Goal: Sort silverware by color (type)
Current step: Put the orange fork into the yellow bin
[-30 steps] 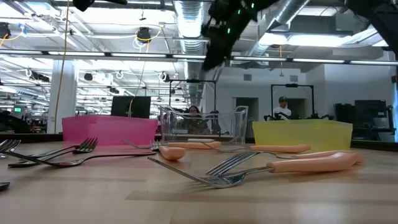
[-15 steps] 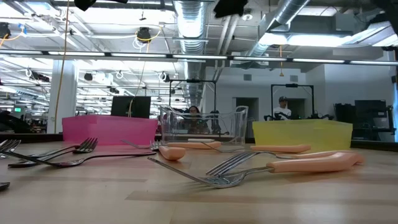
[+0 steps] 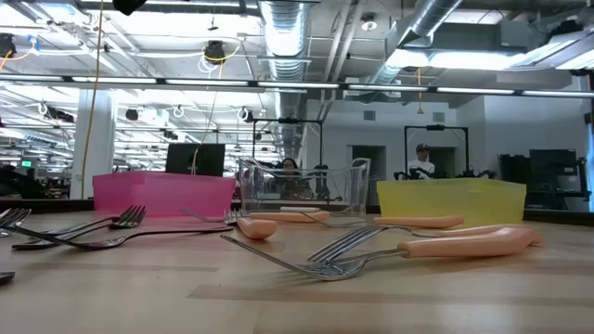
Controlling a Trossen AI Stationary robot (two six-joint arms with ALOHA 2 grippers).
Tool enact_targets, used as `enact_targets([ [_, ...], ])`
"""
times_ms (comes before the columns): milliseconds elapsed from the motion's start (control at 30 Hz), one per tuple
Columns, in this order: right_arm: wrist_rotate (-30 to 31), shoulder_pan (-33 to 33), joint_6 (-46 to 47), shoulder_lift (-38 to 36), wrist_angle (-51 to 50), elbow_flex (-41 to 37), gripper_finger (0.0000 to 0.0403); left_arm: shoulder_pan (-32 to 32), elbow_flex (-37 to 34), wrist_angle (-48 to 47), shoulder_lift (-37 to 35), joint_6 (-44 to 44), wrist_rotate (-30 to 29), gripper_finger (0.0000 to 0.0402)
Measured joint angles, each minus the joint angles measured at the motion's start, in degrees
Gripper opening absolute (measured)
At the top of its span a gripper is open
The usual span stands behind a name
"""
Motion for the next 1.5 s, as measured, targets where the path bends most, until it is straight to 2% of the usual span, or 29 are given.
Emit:
enact_targets([
  [100,0.01,2.9,4.44,-1.74,-1.75,-1.06,0.0191,0.0,0.0,-0.01,0.0,0.91,1.79,0.0247],
  [300,0.59,11.26,11.22,-8.26,-2.12,-9.99,0.0191,0.0,0.0,0.05,0.99,1.58,4.2,0.0247],
  [500,7.04,20.11,22.09,-14.74,-1.1,-22.22,0.0191,0.0,0.0,-0.15,2.67,1.61,5.56,0.0247],
  [767,14.02,33.52,36.45,-23.14,7.48,-41.7,0.0191,0.0,0.0,0.31,5.69,1.78,9.98,0.0247],
  [933,16.77,41.59,40.41,-26.04,16.23,-53.01,0.0191,-0.01,0.0,1.15,6.88,4.17,12.27,0.0247],
  [1067,17.4,47.12,41.08,-25.21,22.25,-61.4,0.0191,-0.02,0.07,1.9,7.53,6.65,12.85,0.0247],
  [1233,20.09,51.15,40.97,-19.89,28.07,-68.27,0.0191,0.0,0.0,1.64,8.43,7.19,12.44,0.0247],
  [1367,27.04,49.95,38.7,-14.79,30.16,-70.03,0.0191,0.02,0.0,1.79,9.4,6.91,12.49,0.0247],
  [1500,26.63,46.35,33.03,-11.15,36.33,-70.14,0.0191,0.02,0.0,2.5,9.82,5.23,13.9,0.0247],
])
